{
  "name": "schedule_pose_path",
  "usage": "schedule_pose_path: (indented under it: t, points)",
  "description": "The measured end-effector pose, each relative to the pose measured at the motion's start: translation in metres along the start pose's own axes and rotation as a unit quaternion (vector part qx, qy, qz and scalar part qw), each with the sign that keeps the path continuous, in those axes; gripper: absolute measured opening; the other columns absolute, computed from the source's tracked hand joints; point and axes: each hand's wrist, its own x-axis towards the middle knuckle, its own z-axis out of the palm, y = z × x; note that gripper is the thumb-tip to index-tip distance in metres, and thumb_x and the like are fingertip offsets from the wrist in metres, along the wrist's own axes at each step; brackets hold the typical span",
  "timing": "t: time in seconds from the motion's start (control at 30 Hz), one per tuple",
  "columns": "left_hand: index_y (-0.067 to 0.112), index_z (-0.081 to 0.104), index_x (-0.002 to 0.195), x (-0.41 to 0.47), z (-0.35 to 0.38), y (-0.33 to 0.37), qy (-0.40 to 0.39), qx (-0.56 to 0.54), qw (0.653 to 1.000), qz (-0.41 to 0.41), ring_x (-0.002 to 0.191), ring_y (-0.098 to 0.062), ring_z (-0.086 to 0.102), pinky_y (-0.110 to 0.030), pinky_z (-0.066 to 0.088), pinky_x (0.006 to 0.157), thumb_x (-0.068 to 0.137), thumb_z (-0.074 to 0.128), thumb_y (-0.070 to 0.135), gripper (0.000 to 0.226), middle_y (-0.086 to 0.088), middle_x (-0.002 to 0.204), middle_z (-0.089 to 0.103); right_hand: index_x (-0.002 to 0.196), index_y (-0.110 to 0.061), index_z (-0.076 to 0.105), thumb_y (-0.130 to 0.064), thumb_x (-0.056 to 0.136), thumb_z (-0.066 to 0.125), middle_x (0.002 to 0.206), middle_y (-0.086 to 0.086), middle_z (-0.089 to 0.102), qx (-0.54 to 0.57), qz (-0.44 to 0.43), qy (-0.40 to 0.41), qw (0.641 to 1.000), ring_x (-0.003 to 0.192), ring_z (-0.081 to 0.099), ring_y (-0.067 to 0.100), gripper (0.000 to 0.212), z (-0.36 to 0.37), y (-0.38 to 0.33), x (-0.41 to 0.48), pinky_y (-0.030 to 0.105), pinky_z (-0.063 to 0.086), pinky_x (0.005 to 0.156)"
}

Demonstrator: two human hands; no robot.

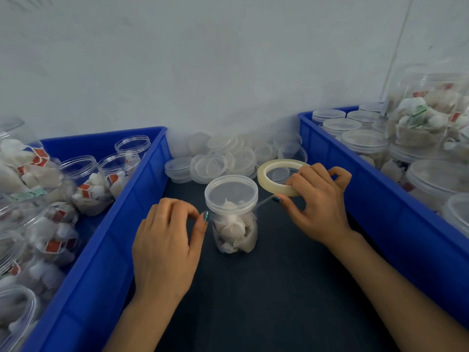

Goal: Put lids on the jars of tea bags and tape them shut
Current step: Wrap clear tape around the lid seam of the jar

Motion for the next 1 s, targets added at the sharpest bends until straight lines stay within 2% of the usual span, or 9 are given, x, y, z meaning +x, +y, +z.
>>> schedule_pose_path:
  t: [0.17,0.27,0.37,0.5,0.67,0.73,0.83,0.9,1.0]
  points:
    - [0.040,0.037,0.144,0.001,0.010,0.000,-0.156,-0.253,0.950,-0.098,0.131,0.008,0.041,-0.018,0.036,0.098,0.074,0.051,0.088,0.087,0.026,0.143,0.044,0.085,-0.018,0.062,-0.057,0.098,0.044,0.092,-0.003,0.061,0.012,0.011,-0.014,1.000,0.089,0.054,0.020,0.046,-0.001,0.000,0.001,0.037,0.019,0.083]
    - [0.046,0.022,0.152,0.011,0.022,0.005,-0.190,-0.288,0.932,-0.111,0.136,0.014,0.033,-0.020,0.031,0.108,0.061,0.063,0.089,0.108,0.034,0.149,0.037,0.086,-0.018,0.063,-0.057,0.100,0.040,0.092,-0.004,0.059,0.021,0.015,-0.024,0.999,0.090,0.052,0.018,0.047,-0.003,-0.001,0.001,0.035,0.017,0.084]
    - [0.042,0.030,0.151,0.018,0.027,-0.002,-0.174,-0.335,0.918,-0.122,0.129,0.020,0.037,-0.019,0.033,0.109,0.064,0.071,0.077,0.102,0.043,0.136,0.043,0.087,-0.019,0.064,-0.053,0.100,0.041,0.093,-0.006,0.059,0.031,0.017,-0.024,0.999,0.090,0.051,0.017,0.044,-0.005,-0.001,0.002,0.036,0.018,0.084]
    - [0.046,0.043,0.142,0.013,0.024,-0.011,-0.174,-0.415,0.888,-0.093,0.132,0.009,0.046,-0.011,0.039,0.106,0.080,0.067,0.055,0.066,0.035,0.138,0.052,0.086,-0.019,0.064,-0.050,0.100,0.044,0.092,-0.006,0.059,0.032,0.023,-0.018,0.999,0.090,0.050,0.016,0.039,-0.004,-0.002,0.003,0.036,0.018,0.084]
    - [0.035,0.050,0.140,0.009,0.025,-0.012,-0.139,-0.446,0.878,-0.107,0.133,0.002,0.049,-0.028,0.042,0.113,0.099,0.049,0.011,0.048,0.027,0.138,0.057,0.087,-0.019,0.065,-0.048,0.099,0.045,0.092,-0.005,0.059,0.039,0.028,-0.016,0.999,0.091,0.049,0.015,0.038,-0.004,-0.001,0.003,0.036,0.018,0.084]
    - [0.032,0.044,0.147,0.009,0.024,-0.009,-0.144,-0.465,0.867,-0.108,0.136,0.000,0.047,-0.028,0.040,0.114,0.097,0.051,0.036,0.051,0.024,0.143,0.054,0.086,-0.019,0.064,-0.048,0.099,0.046,0.091,-0.006,0.059,0.039,0.025,-0.015,0.999,0.091,0.049,0.015,0.036,-0.005,-0.001,0.003,0.037,0.019,0.084]
    - [0.034,0.034,0.154,0.014,0.024,0.001,-0.171,-0.424,0.884,-0.092,0.139,0.002,0.042,-0.031,0.040,0.113,0.081,0.063,0.072,0.087,0.025,0.149,0.046,0.085,-0.019,0.063,-0.048,0.098,0.047,0.090,-0.007,0.058,0.041,0.025,-0.011,0.999,0.090,0.049,0.015,0.036,-0.006,-0.002,0.003,0.038,0.019,0.084]
    - [0.037,0.034,0.153,0.020,0.026,0.006,-0.164,-0.388,0.902,-0.097,0.136,0.006,0.043,-0.033,0.041,0.113,0.076,0.066,0.075,0.091,0.028,0.147,0.046,0.085,-0.019,0.063,-0.048,0.098,0.048,0.090,-0.007,0.058,0.041,0.026,-0.010,0.999,0.089,0.049,0.015,0.036,-0.006,-0.002,0.003,0.038,0.019,0.084]
    - [0.042,0.039,0.145,0.025,0.025,0.004,-0.168,-0.409,0.890,-0.113,0.130,0.008,0.048,-0.031,0.044,0.112,0.075,0.068,0.068,0.081,0.034,0.138,0.051,0.084,-0.019,0.063,-0.049,0.097,0.049,0.090,-0.007,0.058,0.035,0.024,-0.012,0.999,0.089,0.050,0.015,0.036,-0.007,-0.003,0.004,0.037,0.018,0.084]
